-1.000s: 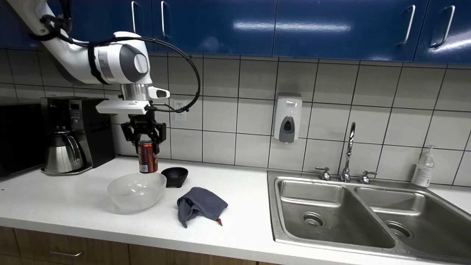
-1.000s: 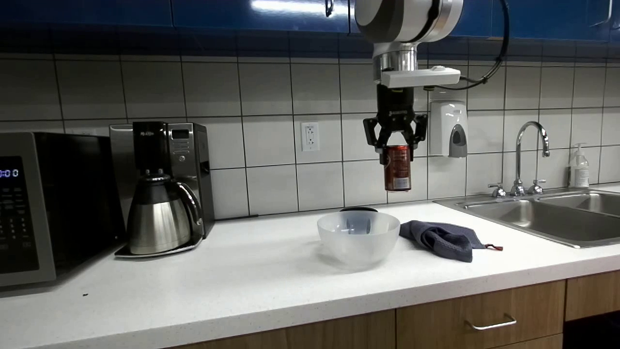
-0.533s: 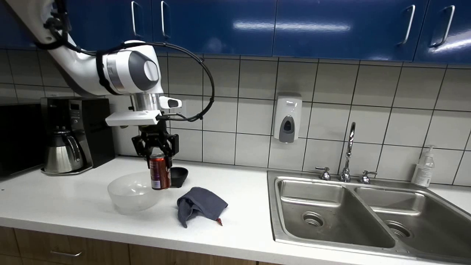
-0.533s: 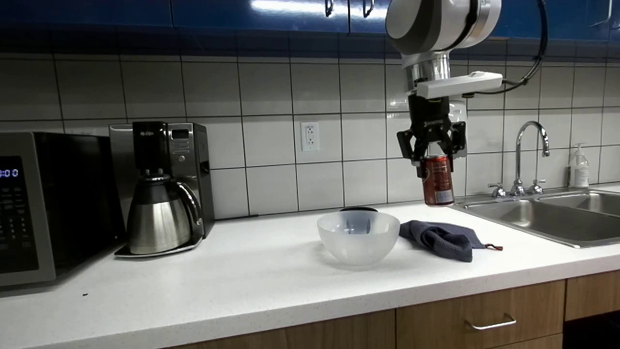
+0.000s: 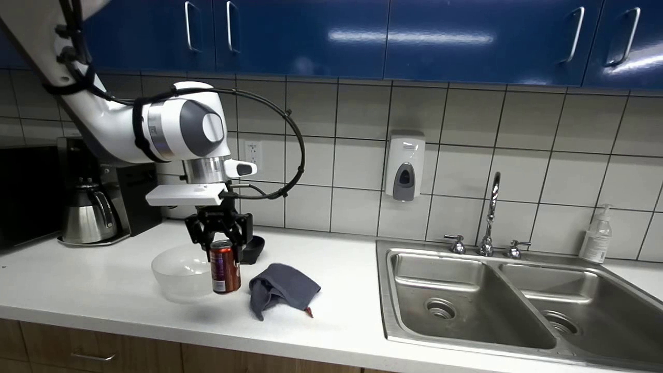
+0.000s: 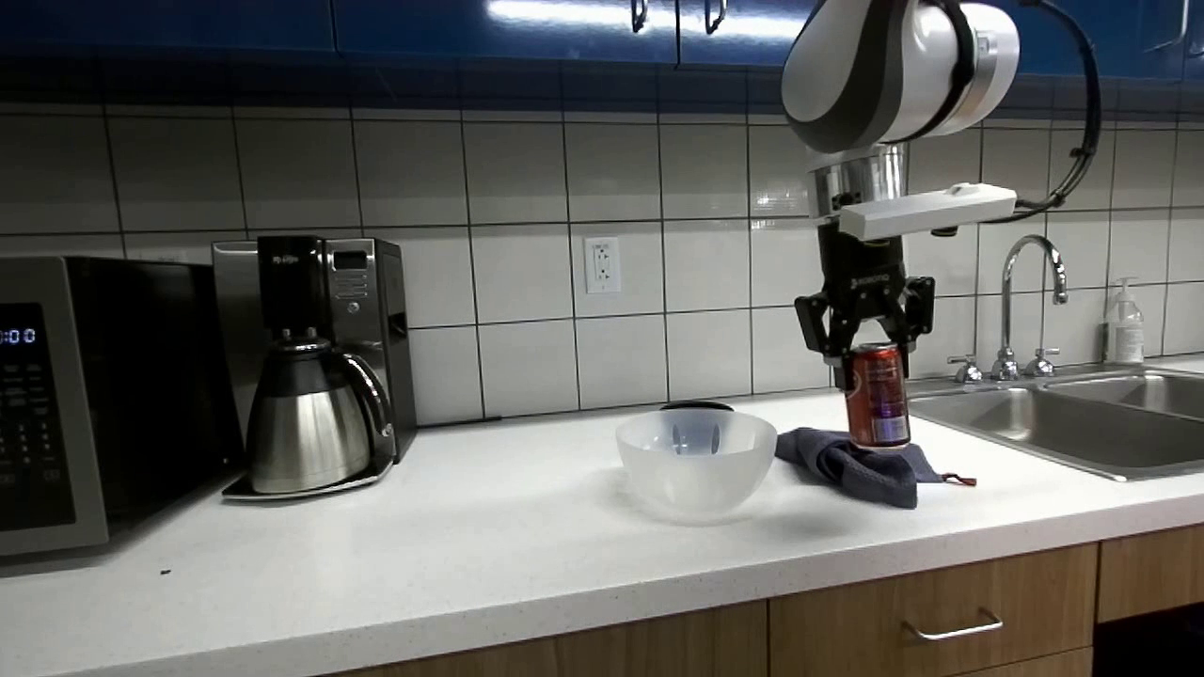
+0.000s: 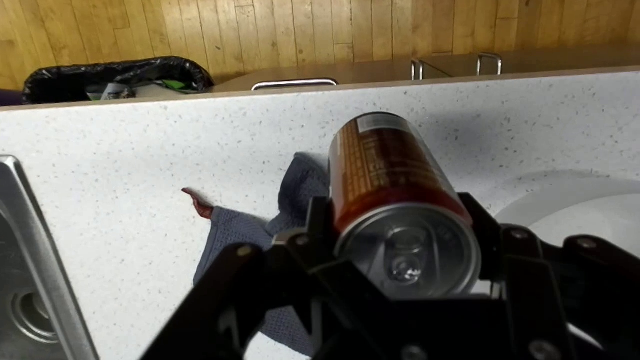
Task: Remove the can from the bowl
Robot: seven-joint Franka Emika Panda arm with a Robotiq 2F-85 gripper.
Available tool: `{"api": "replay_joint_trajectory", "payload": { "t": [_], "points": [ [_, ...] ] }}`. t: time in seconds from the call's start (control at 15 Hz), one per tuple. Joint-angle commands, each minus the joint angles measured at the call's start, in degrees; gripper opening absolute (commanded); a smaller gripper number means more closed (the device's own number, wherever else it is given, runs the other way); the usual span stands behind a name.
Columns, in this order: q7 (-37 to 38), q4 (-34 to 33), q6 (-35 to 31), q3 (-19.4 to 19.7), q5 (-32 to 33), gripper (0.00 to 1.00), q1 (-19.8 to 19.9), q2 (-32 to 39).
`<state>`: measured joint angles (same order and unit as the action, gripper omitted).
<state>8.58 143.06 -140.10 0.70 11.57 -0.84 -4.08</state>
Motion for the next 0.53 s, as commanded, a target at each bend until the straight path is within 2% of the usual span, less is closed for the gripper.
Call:
{"api": "replay_joint_trajectory", "payload": {
  "t": [0.0, 0.47],
  "points": [
    [1.0, 2.4, -3.8, -0.3, 0.0, 0.38, 0.8, 0.2],
    [1.3, 3.1, -9.7, 0.4, 0.9, 0.38, 1.0, 5.0]
  ]
}}
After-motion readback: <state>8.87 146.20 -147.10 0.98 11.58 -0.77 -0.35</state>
